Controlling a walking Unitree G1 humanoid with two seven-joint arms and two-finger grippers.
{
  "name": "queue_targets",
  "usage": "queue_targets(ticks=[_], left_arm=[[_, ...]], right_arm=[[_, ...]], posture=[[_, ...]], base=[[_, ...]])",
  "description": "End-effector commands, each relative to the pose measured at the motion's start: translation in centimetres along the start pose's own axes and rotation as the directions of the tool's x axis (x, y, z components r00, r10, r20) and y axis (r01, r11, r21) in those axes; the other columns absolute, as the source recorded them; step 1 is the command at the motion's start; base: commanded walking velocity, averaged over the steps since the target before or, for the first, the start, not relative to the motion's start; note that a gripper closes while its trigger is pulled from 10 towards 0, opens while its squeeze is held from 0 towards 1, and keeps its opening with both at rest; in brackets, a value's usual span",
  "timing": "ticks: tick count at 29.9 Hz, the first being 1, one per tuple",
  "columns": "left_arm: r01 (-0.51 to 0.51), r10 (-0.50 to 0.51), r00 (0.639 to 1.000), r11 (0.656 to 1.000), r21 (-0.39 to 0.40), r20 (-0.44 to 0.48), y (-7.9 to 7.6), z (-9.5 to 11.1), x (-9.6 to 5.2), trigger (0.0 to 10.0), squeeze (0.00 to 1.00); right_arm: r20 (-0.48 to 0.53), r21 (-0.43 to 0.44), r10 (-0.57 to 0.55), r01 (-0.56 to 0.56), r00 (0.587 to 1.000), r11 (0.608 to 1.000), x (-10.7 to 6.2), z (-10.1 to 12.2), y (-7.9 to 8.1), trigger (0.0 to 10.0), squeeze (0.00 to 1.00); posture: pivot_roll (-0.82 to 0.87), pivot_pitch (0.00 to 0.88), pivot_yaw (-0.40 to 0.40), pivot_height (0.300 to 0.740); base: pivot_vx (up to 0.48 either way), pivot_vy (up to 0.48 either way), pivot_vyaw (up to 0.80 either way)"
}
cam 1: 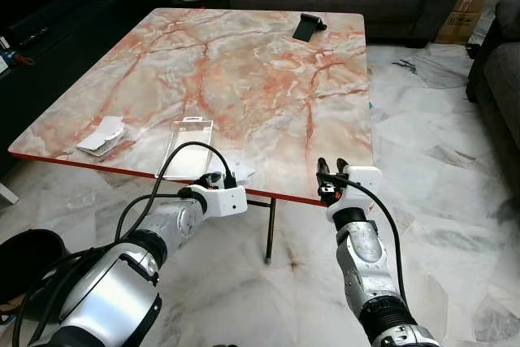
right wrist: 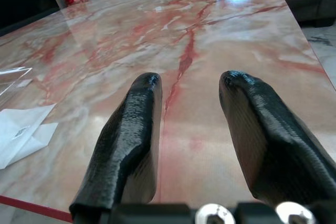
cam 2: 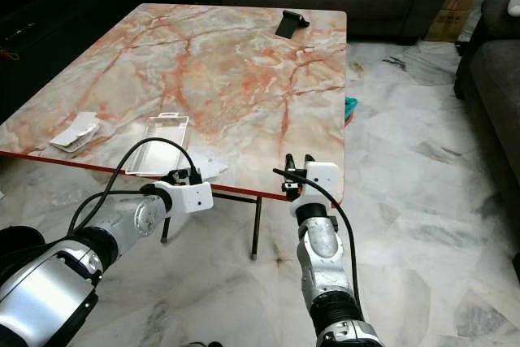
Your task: Picking trash to rubbish bin
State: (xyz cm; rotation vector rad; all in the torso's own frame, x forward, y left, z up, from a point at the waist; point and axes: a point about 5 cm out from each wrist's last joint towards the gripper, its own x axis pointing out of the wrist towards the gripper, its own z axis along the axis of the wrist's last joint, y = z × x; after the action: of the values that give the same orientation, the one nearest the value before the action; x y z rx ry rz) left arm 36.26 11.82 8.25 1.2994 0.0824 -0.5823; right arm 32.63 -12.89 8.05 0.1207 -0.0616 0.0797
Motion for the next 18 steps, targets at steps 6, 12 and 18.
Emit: queue_targets(ticks=[6,12,18], left_arm=[[0.024,-0.023,1.0,1.0,-0.008,0.017,-0.3,0.0,-0.1,0.0,0.0],[0.009,-0.009,0.999,1.0,-0.007,0.032,0.5,0.3,0.0,0.0,0.0],[-0.03,0.03,0.997,1.0,-0.007,0.072,1.8,0.9,0.1,0.0,0.0]], right_arm=[[0.017,-0.002,0.004,-0.004,1.0,1.0,0.3,0.6,0.2,10.0,0.0],[0.014,-0.003,0.003,-0.003,1.0,1.0,0.3,0.5,0.2,10.0,0.0],[0.014,-0.002,0.003,-0.003,1.0,1.0,0.4,0.6,0.2,10.0,0.0]], posture=[[0.15,0.067,0.053,0.74],[0.15,0.064,0.055,0.74],[0.16,0.057,0.056,0.74]], base=[[0.0,0.0,0.0],[0.0,0.0,0.0],[0.0,0.0,0.0]])
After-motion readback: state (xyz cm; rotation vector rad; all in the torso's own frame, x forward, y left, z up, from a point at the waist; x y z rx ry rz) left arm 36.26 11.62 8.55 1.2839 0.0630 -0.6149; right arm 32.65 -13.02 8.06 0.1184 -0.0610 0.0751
